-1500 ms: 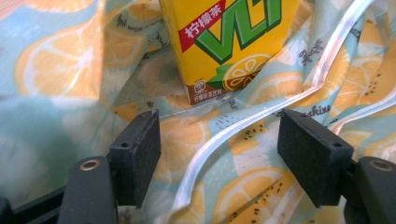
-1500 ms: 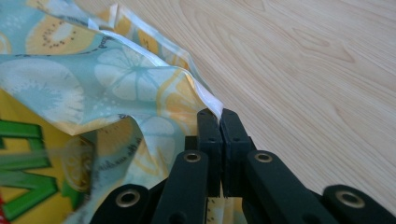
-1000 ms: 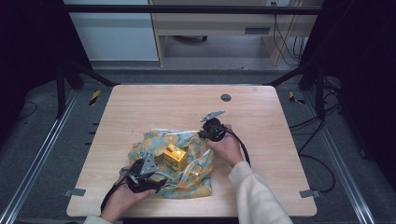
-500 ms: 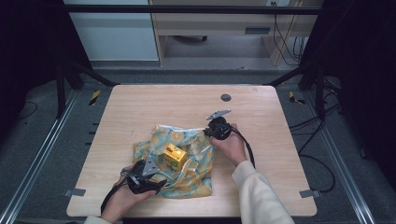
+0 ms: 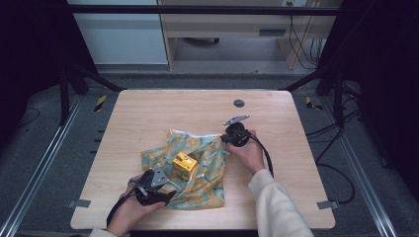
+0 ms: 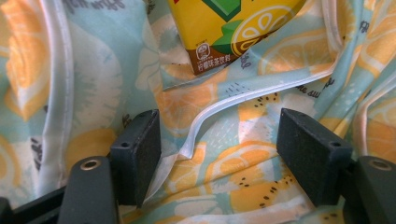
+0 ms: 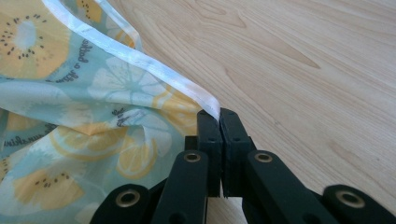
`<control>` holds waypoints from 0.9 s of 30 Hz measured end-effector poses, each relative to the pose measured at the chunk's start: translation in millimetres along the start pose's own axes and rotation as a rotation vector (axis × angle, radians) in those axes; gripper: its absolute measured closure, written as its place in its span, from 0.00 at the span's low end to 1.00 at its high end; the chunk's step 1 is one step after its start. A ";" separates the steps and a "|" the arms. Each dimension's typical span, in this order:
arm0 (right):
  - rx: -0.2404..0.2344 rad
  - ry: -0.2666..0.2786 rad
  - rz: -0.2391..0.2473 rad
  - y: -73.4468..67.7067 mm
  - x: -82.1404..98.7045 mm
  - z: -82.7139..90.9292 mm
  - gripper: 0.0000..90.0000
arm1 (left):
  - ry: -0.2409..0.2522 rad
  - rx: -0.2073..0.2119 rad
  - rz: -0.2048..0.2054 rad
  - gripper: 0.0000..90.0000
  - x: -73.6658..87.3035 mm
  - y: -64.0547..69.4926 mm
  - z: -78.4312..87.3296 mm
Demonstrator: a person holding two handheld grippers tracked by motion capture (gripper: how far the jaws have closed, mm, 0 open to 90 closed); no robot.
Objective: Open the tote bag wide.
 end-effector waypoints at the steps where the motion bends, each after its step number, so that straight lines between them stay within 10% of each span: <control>1: 0.005 -0.003 0.005 1.3 0.6 0.4 0.99 | 0.002 -0.002 0.001 0.34 -0.1 -0.2 -0.1; 8: 0.004 0.013 -0.006 2.7 -1.5 5.9 0.86 | 0.000 -0.011 -0.003 0.34 -0.6 -1.5 1.3; 19: -0.035 0.105 0.033 -29.0 -26.5 45.2 0.40 | 0.206 -0.053 0.044 0.38 -26.1 -12.2 34.5; 27: -0.066 0.101 0.097 -68.4 -15.0 72.1 0.25 | 0.323 -0.277 0.127 0.33 -37.1 -55.2 69.1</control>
Point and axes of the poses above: each handheld gripper's, and its own axes: z roughly backward along the jaws, x roughly out of its underside, y roughly to its right, the point moved 9 cm from there along -z, roughly forward along the jaws, and after that the axes turned 4 degrees about -z, right-handed, at the moved point
